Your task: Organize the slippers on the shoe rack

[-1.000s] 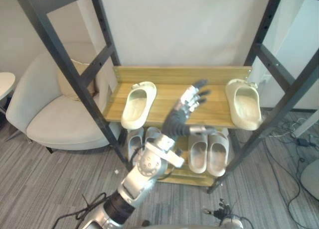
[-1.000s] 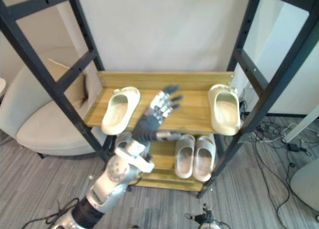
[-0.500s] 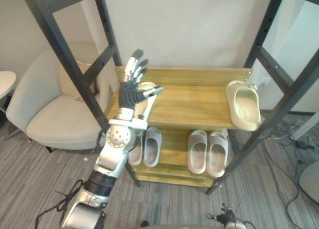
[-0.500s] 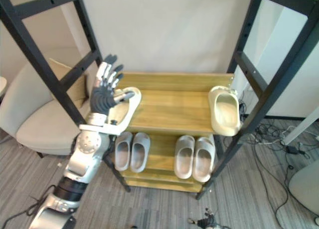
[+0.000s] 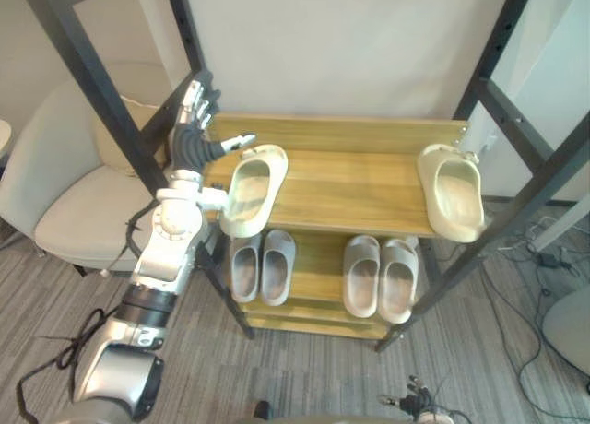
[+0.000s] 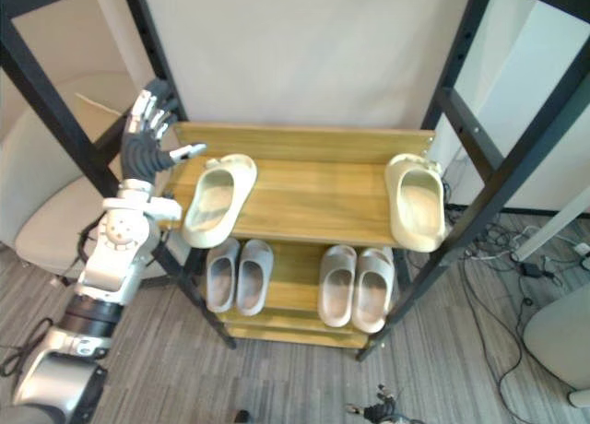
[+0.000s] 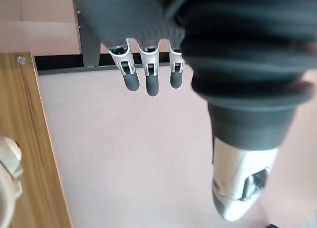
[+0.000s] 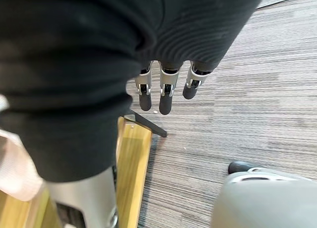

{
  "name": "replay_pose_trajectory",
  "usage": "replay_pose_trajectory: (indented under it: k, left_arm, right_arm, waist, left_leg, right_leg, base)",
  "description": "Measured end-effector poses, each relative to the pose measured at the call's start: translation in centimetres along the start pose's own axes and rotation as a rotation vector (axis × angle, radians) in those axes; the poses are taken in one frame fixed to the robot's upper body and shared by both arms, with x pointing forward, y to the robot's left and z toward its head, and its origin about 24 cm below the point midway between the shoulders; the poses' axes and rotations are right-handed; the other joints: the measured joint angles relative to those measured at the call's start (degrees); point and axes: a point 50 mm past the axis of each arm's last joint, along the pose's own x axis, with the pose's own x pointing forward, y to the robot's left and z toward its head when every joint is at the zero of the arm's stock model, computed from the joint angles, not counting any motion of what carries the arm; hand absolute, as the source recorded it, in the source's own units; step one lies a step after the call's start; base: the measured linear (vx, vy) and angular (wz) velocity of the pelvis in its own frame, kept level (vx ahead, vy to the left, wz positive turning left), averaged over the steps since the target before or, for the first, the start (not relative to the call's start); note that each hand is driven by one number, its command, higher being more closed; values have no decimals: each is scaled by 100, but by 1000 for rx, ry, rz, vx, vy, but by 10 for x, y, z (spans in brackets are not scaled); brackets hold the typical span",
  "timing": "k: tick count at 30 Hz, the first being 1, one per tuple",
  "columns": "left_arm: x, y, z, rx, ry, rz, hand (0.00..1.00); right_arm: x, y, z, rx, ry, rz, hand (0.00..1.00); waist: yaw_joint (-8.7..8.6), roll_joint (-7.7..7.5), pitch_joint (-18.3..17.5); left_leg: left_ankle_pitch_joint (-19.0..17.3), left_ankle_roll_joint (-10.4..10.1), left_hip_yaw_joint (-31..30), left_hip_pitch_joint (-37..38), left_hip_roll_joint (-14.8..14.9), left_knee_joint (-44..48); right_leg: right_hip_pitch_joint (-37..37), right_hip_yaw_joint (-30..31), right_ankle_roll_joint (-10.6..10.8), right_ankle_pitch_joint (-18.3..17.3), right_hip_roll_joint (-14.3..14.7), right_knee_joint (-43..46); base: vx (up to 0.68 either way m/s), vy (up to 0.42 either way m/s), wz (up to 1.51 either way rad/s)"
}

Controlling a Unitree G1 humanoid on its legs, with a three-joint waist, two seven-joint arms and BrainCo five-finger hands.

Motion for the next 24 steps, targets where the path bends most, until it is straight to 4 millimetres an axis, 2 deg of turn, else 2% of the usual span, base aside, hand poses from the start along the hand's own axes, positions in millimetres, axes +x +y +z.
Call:
replay_pose_trajectory:
  k: [8, 16, 24]
  left_arm:
    - [9, -4, -5, 91, 30, -52, 0]
    - [20, 0, -11, 201, 60, -67, 0]
    - [20, 1, -25, 304, 115, -88, 0]
  right_arm:
    - [-1, 3, 6, 14, -29, 4, 0]
    - [0, 3, 8, 14, -33, 3, 0]
    - [1, 0, 19, 19, -79, -6, 0]
  waist:
    - [11, -5, 3]
    - [9, 13, 21]
    - [3, 64, 85]
  left_leg:
    - [-3, -2, 131, -80, 22, 17]
    - [-70, 17, 238, -275, 30, 168]
    - [-104, 29, 353, -284, 55, 204]
  right_leg:
    - [-151, 128, -19, 35, 26, 11]
    - [-311, 238, -8, 120, 38, -34]
    - [-334, 321, -17, 181, 41, -79]
  base:
    - [-1, -4, -7]
    - [-7, 2, -7]
    - [-8, -1, -6]
